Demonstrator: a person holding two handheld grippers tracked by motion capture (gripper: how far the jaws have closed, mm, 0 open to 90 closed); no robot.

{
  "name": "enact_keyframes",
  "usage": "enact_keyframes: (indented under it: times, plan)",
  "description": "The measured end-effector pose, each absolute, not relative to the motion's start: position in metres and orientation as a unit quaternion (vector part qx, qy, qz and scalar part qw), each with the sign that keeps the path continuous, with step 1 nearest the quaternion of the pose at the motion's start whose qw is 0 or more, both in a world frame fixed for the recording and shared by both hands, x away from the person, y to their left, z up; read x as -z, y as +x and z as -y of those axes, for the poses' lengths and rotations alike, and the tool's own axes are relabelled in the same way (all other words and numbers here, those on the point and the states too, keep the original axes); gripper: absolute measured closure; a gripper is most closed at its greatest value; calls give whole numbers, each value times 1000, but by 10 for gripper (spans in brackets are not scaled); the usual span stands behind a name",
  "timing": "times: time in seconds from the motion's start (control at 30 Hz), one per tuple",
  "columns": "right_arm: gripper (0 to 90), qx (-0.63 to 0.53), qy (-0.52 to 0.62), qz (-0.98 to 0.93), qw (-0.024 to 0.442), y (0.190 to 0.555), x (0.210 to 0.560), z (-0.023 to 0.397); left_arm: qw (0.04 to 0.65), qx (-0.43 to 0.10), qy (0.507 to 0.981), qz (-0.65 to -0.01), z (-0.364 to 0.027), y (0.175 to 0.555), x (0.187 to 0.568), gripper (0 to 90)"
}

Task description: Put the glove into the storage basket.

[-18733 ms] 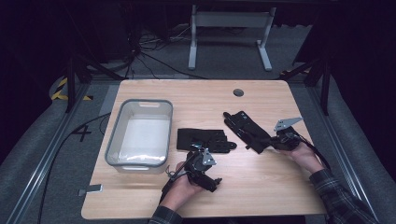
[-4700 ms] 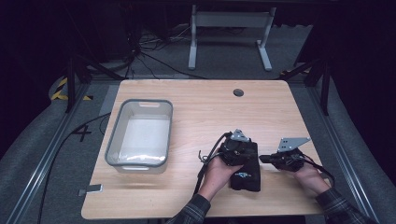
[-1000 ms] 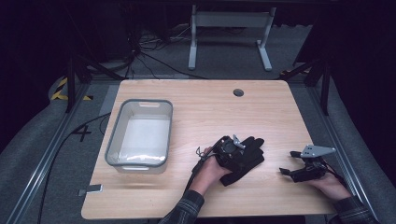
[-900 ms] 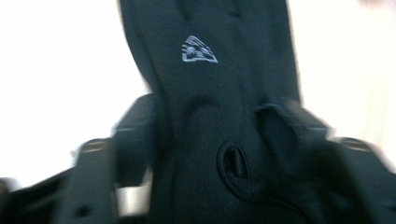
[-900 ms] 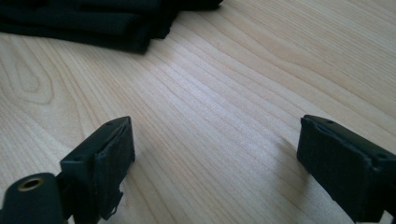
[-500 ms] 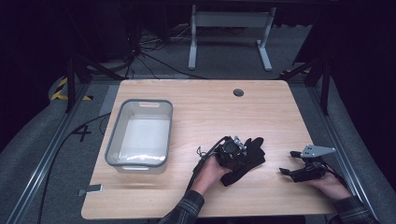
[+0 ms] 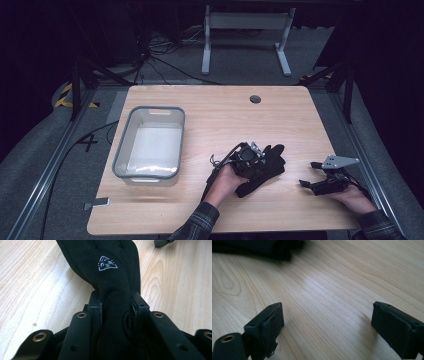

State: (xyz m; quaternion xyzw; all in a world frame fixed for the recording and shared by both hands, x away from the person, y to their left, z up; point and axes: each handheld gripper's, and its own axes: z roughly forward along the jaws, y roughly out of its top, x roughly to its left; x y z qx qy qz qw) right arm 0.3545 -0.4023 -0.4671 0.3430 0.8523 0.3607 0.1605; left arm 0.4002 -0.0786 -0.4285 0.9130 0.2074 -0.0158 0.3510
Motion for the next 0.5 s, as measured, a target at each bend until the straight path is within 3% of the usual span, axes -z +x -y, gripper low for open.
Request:
enact_keyframes:
  times: [0.5]
  plan:
    - [113,-361,343,-852,160,354,467,402,347,1,913,-216,63,404,395,682]
